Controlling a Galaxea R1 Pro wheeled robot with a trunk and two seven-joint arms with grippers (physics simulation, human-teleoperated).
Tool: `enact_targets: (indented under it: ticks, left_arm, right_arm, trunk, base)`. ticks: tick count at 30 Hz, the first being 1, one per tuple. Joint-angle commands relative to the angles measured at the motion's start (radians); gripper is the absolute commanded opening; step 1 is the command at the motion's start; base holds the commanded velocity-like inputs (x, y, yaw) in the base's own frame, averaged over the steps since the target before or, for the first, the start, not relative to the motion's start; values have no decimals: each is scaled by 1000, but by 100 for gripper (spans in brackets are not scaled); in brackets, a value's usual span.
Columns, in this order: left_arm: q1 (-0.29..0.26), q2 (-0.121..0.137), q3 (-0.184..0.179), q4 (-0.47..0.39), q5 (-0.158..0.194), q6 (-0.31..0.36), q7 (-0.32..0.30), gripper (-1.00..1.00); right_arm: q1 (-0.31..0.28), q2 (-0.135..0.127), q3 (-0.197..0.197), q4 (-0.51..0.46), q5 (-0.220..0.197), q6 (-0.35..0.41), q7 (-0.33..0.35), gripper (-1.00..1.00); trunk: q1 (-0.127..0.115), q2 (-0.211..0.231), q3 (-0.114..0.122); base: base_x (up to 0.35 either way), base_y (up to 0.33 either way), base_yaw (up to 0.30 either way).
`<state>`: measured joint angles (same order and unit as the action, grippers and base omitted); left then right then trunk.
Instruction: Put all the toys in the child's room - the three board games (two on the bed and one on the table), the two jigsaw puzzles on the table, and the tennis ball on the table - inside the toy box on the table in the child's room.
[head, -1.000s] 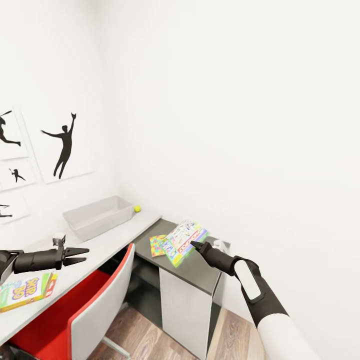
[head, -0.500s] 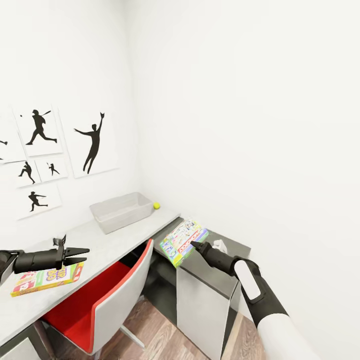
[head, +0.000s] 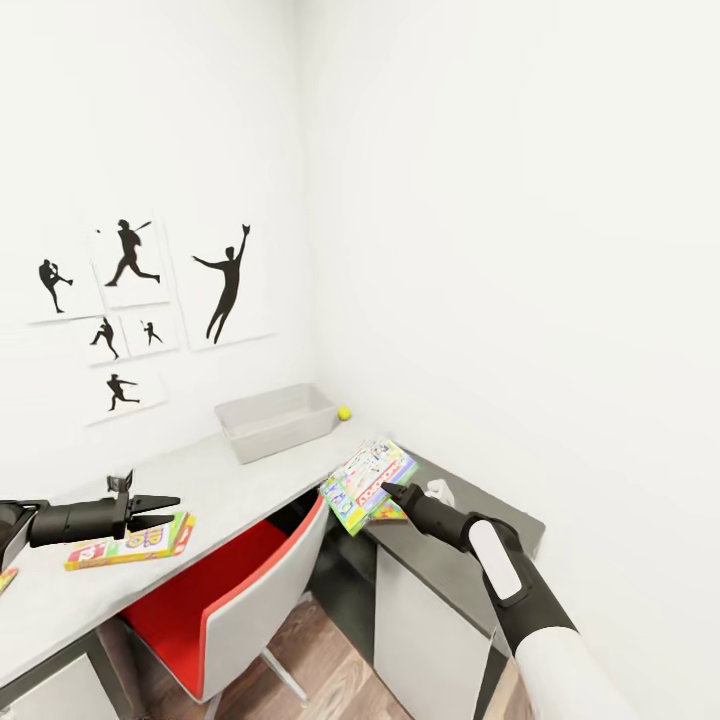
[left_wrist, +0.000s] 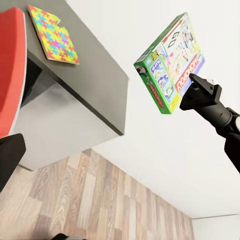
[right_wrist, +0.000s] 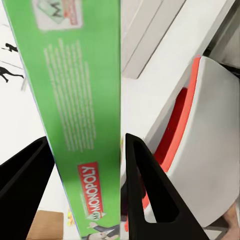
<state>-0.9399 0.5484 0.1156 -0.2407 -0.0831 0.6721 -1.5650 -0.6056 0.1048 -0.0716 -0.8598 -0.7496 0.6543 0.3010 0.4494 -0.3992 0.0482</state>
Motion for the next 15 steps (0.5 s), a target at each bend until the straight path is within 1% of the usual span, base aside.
enact_targets:
  ticks: [1,5,12,15]
  left_arm:
    - [0,0,6,0,-9,11,-6,100]
    - [0,1,6,0,-9,11,-6,100]
    - [0,0,6,0,-9,11,-6,100]
    - [0,0,6,0,-9,11,-6,100]
  right_arm:
    - [0,1,-5,-1,-5,8,3,-100]
    - [0,1,-5,-1,-5,10,4,-100]
    - [0,1,-5,-1,-5,10,4,-100]
    - [0,1,-5,-1,-5,10,4,-100]
  trunk:
    - [1,-1,-1]
    - [1,-1,-1]
    - [1,-1,-1]
    - [1,-1,-1]
  base:
    - [116,-37,256]
    - [43,-14,103]
    - [4,-1,8]
    - [56,-17,0]
